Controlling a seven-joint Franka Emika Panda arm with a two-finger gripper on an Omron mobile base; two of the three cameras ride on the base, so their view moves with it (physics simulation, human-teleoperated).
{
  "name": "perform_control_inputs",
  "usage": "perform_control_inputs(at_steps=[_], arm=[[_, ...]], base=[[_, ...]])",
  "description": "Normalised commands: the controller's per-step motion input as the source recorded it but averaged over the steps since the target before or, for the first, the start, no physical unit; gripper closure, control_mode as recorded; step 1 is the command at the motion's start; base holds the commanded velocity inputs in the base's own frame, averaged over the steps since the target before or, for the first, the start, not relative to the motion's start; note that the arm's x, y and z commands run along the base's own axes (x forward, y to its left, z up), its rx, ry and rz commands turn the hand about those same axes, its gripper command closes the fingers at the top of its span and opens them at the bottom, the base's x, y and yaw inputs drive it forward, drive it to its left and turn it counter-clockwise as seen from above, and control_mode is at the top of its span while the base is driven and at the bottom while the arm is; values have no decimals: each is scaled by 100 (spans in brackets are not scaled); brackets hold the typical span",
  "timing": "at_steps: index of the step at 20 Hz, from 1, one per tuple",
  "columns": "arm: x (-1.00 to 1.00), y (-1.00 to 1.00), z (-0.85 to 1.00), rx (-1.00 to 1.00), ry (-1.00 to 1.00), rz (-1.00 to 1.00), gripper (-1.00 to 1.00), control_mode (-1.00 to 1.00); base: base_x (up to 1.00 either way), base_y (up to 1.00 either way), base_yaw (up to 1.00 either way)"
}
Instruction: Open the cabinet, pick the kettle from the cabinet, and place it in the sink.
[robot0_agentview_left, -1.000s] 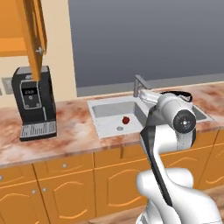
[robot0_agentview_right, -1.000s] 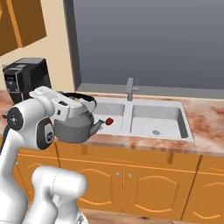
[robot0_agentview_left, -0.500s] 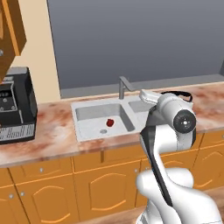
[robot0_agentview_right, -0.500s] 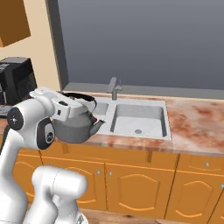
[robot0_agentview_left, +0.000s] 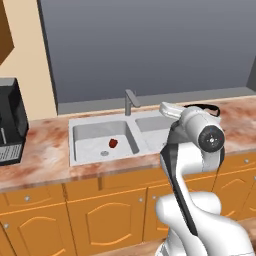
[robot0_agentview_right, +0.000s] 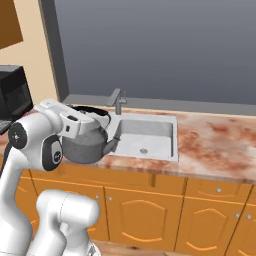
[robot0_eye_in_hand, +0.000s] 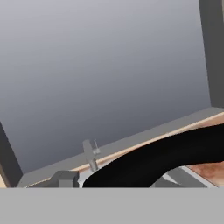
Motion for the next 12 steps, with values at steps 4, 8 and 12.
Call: perform_control_inputs(at_steps=[4,8,12], arm=[[0,0,0,0,0,0,100,100],[0,0,0,0,0,0,100,100],[0,0,0,0,0,0,100,100]], base=[[40,-35,8],[41,-34,9],[41,-34,8]])
